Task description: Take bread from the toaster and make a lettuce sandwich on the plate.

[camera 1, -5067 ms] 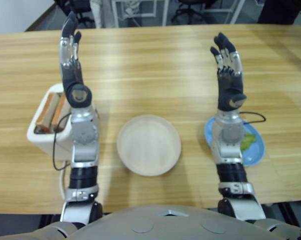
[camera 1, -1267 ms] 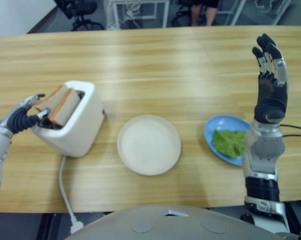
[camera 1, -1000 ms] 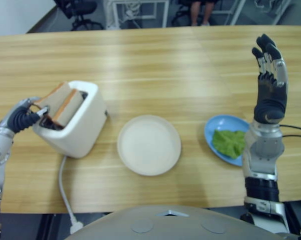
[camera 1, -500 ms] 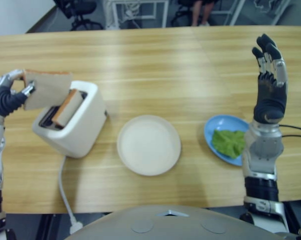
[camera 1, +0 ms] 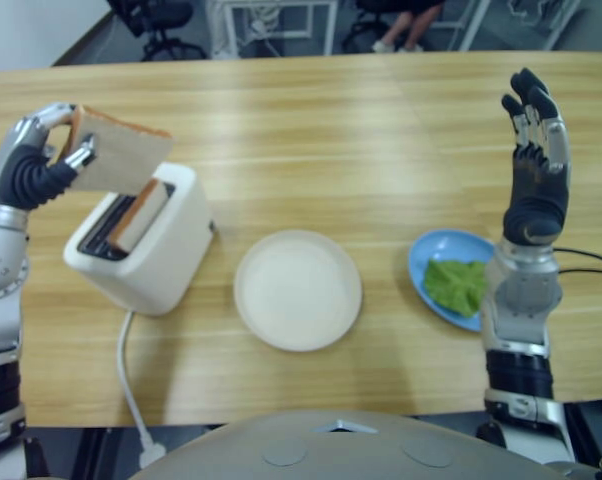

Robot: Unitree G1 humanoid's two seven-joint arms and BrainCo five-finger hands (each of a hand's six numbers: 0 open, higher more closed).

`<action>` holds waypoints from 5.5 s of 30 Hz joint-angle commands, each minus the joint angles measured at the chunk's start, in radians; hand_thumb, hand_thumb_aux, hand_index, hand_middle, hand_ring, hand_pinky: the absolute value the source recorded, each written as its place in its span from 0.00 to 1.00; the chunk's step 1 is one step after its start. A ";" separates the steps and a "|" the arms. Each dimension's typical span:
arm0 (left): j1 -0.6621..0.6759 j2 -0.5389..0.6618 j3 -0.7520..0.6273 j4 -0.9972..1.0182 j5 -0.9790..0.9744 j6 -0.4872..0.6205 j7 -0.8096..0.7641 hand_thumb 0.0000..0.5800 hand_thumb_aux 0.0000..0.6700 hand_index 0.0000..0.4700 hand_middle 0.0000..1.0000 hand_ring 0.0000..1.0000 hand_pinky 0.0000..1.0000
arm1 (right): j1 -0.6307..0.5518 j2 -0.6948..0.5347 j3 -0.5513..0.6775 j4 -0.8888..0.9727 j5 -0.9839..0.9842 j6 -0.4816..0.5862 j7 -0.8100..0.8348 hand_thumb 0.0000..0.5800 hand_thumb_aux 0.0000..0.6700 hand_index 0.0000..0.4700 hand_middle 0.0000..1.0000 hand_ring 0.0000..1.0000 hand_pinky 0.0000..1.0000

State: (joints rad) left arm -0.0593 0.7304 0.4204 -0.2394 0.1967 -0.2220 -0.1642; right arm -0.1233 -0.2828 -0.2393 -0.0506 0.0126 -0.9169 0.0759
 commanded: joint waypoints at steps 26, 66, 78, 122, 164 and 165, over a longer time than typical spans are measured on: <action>-0.204 -0.230 -0.829 0.243 0.729 -0.228 0.165 1.00 1.00 0.98 1.00 1.00 1.00 | -0.059 0.006 0.009 0.068 -0.003 -0.031 -0.012 0.00 0.00 0.00 0.00 0.00 0.00; -0.103 -0.322 -0.464 -0.137 0.167 -0.075 0.019 0.00 0.00 0.00 0.00 0.00 0.00 | 0.043 -0.205 -0.161 0.097 -0.092 0.063 0.014 0.00 0.00 0.00 0.00 0.00 0.00; -0.203 -0.484 -0.156 -0.327 -0.149 -0.115 0.203 0.00 0.00 0.00 0.00 0.00 0.00 | 0.179 -0.636 -0.066 0.372 -0.802 0.177 -0.180 0.00 0.00 0.00 0.00 0.00 0.00; -0.178 -0.470 -0.149 -0.403 -0.149 -0.037 0.151 0.00 0.00 0.00 0.00 0.00 0.00 | -0.225 -0.687 0.846 0.938 -1.269 0.353 -0.518 1.00 1.00 0.98 0.00 0.00 0.00; -0.214 -0.455 -0.174 -0.327 -0.134 -0.079 0.129 0.00 0.00 0.00 0.00 0.00 0.00 | -0.161 -0.634 0.608 0.281 -0.991 0.417 -0.641 1.00 1.00 0.98 1.00 1.00 1.00; -0.217 -0.456 -0.177 -0.323 -0.132 -0.081 0.129 0.00 0.00 0.00 0.00 0.00 0.00 | -0.168 -0.610 0.615 0.258 -0.990 0.412 -0.622 1.00 1.00 0.98 1.00 1.00 1.00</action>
State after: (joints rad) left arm -0.2652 0.2656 0.2538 -0.5785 0.0592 -0.2972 -0.0258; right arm -0.2882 -0.9211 0.3717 0.2662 -0.9840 -0.5019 -0.5929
